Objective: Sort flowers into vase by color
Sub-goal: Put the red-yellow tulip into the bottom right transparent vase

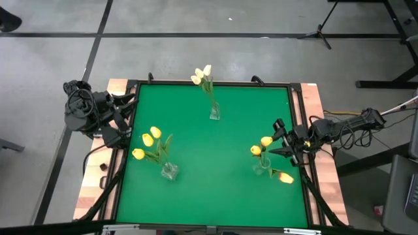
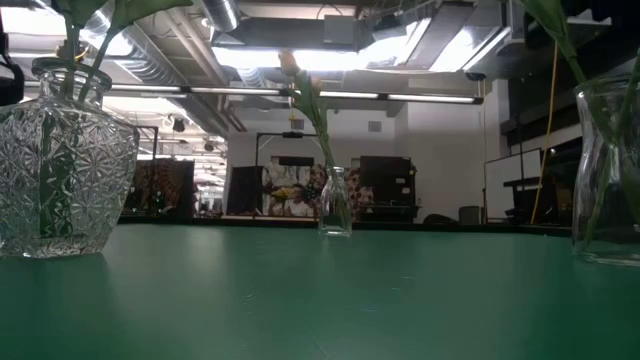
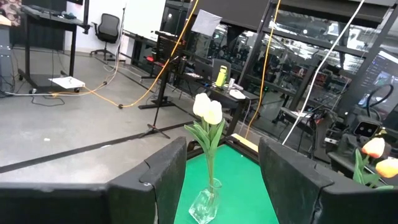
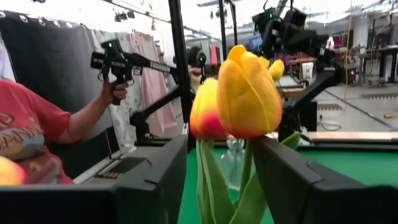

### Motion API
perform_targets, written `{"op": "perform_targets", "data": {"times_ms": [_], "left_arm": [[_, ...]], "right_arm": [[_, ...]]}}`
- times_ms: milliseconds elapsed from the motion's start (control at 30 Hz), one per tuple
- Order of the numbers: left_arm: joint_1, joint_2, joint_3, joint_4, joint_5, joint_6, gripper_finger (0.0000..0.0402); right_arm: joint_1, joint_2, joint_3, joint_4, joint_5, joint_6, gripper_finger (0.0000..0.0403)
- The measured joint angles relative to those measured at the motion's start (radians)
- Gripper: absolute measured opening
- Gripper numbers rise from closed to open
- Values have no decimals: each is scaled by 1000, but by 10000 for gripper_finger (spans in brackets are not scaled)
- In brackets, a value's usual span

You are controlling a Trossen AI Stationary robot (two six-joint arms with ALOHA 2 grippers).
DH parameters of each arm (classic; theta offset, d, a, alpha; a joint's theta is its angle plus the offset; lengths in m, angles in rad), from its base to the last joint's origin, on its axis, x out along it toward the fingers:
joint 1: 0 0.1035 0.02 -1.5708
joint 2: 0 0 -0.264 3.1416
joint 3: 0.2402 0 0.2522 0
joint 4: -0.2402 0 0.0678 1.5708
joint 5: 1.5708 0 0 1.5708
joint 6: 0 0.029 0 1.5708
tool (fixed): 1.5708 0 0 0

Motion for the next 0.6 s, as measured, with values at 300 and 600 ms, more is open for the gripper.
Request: {"op": "perform_targets", "data": {"times_ms": [300, 600], "left_arm": [[0, 0, 0, 0, 0, 0, 196], [0, 0, 0, -1, 18, 26, 196]], "right_arm": [[0, -4, 0, -51, -1, 47, 200], [0, -8, 0, -131, 11, 169, 200]]}}
